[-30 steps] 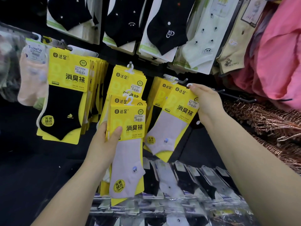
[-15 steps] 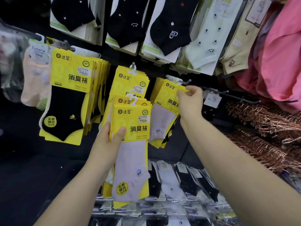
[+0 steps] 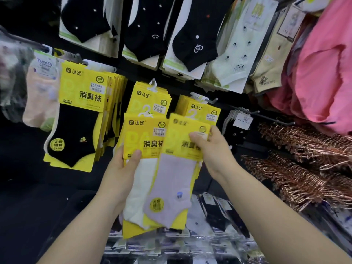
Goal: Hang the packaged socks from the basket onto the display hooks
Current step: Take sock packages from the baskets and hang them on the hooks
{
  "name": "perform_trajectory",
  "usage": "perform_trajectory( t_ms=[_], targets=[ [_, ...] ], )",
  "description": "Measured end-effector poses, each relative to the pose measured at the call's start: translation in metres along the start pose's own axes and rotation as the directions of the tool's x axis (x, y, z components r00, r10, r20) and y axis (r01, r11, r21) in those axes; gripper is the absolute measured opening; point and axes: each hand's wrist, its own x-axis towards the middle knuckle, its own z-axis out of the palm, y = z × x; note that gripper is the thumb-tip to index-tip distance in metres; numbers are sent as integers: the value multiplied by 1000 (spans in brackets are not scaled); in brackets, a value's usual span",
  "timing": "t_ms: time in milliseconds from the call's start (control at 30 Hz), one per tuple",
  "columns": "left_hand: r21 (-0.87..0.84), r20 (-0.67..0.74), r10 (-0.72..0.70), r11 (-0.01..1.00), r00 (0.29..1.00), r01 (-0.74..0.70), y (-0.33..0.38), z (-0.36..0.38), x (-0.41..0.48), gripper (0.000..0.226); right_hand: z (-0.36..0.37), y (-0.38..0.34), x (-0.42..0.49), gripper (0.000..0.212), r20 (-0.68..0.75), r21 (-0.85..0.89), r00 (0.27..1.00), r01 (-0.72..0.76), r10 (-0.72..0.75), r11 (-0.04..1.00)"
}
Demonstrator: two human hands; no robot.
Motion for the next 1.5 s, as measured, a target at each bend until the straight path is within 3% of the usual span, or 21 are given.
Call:
perform_trajectory(
  t_ms=[133,233,367,567,667,733,767,800,867,900,967,1100,1333,1500],
  targets=[
    [53,-64,7,999,998,-4,0,-5,2,16,-26,-1,16,19,-206,131,979,31,-3,991],
    [65,-56,-3,998,998,6,1,-5,1,14,-35,3,29,19,-291,83,956,-17,40,996],
    [80,-42,-1,997,999,4,1,-3,1,19,-31,-9,52,11,-222,26,975,-14,19,1000],
    [40,-24,-42,998,999,43,1,-2,0,24,-26,-2,81,15,-168,-95,979,-130,113,987],
    [40,-9,-57,998,998,57,0,-1,-1,19,-24,12,79,39,-343,-152,934,-160,99,975],
    [62,-6,-52,997,999,53,0,1,-3,16,-20,17,65,55,-534,-289,845,-151,-29,945],
    [72,-7,-50,996,999,51,-1,3,-4,16,-15,18,53,52,-543,-330,834,-107,-95,938],
    [80,-6,-51,995,999,51,-1,5,-5,15,-10,19,42,46,-476,-346,871,-57,-123,936],
    [85,-9,-49,995,999,50,-1,10,-7,15,9,17,19,30,-198,-302,979,-18,-44,953],
    [77,-4,-49,996,999,49,0,11,-7,14,18,15,8,26,-72,-255,997,-30,12,966],
    [43,25,-43,998,999,42,1,12,-9,14,29,11,-6,32,30,-163,998,-50,56,985],
    [8,83,-5,1000,997,4,5,11,-10,20,29,1,-16,34,-9,-69,1000,16,-17,997],
    [-54,97,-43,997,994,48,5,12,-11,18,6,11,-15,21,79,-11,996,-49,50,999],
    [76,29,20,997,999,-22,-2,10,-10,18,-10,15,-17,30,30,-88,999,26,-23,996]
  ],
)
